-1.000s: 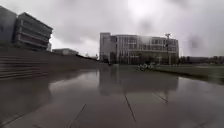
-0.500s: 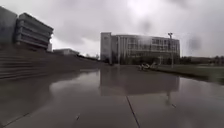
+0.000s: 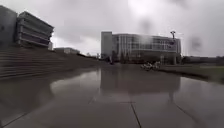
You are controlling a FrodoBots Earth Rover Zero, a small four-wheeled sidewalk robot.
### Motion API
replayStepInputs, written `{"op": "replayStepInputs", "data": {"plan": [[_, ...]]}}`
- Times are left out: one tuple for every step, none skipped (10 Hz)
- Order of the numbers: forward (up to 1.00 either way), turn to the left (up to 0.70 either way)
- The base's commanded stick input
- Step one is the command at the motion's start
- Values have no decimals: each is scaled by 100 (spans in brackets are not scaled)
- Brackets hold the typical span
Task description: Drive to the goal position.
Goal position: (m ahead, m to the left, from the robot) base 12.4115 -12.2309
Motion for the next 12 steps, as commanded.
{"op": "replayStepInputs", "data": {"plan": [[70,0],[70,0],[70,0],[70,0],[70,0],[70,0],[70,0],[70,0],[70,0],[70,0],[70,0],[70,0]]}}
